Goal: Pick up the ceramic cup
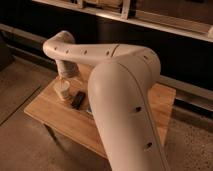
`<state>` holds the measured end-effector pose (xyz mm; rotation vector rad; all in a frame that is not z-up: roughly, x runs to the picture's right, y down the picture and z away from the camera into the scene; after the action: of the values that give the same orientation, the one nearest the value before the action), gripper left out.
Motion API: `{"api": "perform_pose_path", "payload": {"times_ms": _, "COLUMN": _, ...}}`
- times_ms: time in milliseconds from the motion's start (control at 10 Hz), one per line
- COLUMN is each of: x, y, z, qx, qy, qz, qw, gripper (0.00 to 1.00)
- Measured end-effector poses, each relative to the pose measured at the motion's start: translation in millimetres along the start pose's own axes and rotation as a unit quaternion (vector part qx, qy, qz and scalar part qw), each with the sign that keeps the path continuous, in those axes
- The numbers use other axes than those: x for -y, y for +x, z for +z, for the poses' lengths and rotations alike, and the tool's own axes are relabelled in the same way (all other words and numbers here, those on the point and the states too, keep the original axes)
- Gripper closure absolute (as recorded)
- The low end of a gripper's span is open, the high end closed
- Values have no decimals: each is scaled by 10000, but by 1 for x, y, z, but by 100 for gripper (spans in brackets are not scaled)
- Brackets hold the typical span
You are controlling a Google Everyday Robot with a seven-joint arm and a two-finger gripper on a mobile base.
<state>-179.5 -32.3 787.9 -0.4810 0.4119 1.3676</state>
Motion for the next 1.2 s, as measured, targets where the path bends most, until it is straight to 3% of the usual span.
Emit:
{"api": "perform_pose_path", "payload": {"times_ms": 600, "x": 8, "y": -13, "z": 21, "qx": -220, "qy": 75, "qz": -200, "qw": 9995, "gripper": 35}}
{"api": "perform_pose_path", "payload": {"times_ms": 1200, "x": -7, "y": -26, "z": 27, "qx": -260, "qy": -69, "qz": -389, "qw": 9989, "gripper": 35}}
